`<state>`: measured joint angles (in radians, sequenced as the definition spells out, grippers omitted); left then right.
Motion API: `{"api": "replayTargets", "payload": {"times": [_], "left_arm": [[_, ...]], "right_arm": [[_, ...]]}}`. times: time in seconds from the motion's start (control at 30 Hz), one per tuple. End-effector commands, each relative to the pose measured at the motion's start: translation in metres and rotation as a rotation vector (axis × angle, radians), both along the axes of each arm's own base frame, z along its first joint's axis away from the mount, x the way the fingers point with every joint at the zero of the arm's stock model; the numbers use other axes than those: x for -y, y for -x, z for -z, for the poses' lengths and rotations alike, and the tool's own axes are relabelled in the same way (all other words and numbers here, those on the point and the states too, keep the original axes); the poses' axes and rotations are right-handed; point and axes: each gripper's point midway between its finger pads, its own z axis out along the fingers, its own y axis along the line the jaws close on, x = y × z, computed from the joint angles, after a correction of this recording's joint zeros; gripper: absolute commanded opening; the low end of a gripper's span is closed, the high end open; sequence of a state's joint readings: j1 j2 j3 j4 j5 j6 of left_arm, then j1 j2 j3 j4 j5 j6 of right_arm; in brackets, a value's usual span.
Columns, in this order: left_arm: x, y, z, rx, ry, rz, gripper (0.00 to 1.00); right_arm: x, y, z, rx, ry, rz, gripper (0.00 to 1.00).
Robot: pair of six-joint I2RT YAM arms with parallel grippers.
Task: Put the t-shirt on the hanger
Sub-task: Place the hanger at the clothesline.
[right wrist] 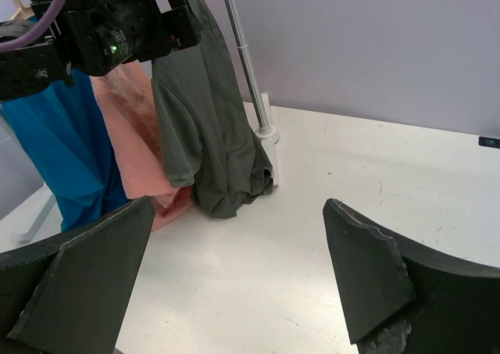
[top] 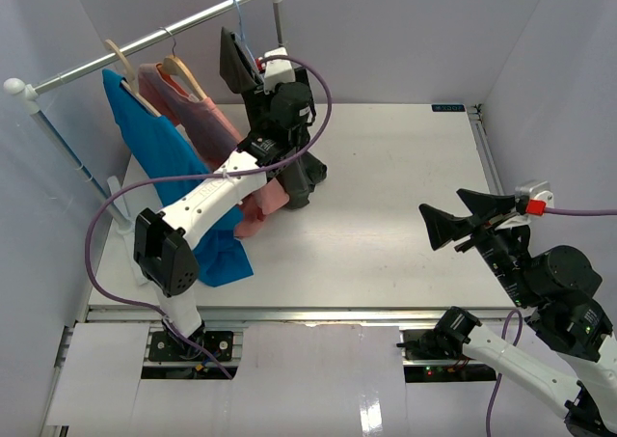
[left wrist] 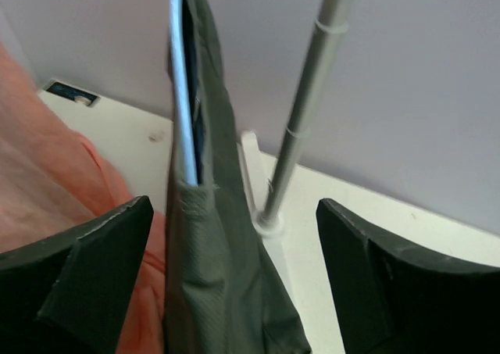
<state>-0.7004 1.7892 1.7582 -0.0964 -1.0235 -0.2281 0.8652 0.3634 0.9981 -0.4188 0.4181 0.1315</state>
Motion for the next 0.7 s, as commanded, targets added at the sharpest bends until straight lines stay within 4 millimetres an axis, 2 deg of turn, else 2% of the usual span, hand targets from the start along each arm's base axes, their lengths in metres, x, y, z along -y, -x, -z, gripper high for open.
{"api": "replayTargets", "payload": {"times": [0.0,0.07,0.13,0.17,0.27,0.37,0.43,0.47,0.67], "left_arm": [[0.028,0.039,-0.064,0.080,0.098,0.357,0.98],[0.032,0.064,-0.088,0.118,0.098,0.477,0.98],[0.034,0.082,-0.097,0.129,0.069,0.559,0.98],[0.035,0.089,-0.100,0.133,0.053,0.596,0.98],[0.055,0.122,-0.105,0.146,-0.055,0.832,0.98],[0.061,0.149,-0.116,0.184,-0.073,0.961,0.98],[0.072,0.167,-0.116,0.187,-0.073,1.078,0.98],[0.072,0.169,-0.117,0.189,-0.072,1.086,0.98],[0.125,0.224,-0.051,0.009,0.051,1.482,0.98]], "right_arm": [[0.004,-0.002,0.002,0.007,0.036,0.021,0.95],[0.003,-0.004,0.010,-0.013,0.059,0.025,0.94],[0.000,-0.007,0.017,-0.031,0.078,0.026,0.94],[-0.001,-0.007,0.020,-0.038,0.084,0.025,0.94],[-0.006,-0.010,0.028,-0.054,0.092,0.020,0.90],[-0.010,-0.014,0.035,-0.073,0.103,0.023,0.90],[-0.014,-0.015,0.039,-0.090,0.095,0.016,0.90],[-0.014,-0.015,0.040,-0.091,0.095,0.015,0.90],[-0.008,-0.020,0.060,-0.126,0.077,0.068,0.90]]}}
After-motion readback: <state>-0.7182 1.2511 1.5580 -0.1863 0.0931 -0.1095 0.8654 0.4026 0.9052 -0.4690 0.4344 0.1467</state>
